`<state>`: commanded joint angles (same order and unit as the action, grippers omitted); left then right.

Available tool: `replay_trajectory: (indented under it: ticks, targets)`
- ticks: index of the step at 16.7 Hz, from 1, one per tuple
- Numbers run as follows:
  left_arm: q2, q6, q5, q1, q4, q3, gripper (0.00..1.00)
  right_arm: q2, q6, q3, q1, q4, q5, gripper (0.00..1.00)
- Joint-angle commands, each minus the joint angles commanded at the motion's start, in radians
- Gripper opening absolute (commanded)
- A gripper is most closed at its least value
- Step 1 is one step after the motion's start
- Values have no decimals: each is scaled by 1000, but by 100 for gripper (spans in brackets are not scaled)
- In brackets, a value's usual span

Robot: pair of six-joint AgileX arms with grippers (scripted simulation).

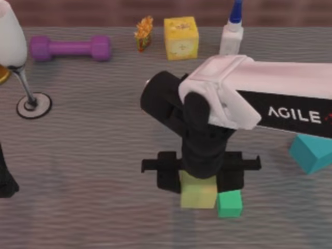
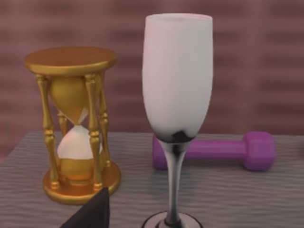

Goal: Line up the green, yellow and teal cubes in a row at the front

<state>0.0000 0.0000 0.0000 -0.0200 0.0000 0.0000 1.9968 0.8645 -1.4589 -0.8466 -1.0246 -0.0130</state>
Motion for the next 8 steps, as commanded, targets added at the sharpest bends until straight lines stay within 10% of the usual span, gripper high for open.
replay_trajectory:
  ticks: [8]
  targets:
    - [0, 0, 0, 0, 0, 0, 100, 83, 3, 122, -6, 209, -1, 0]
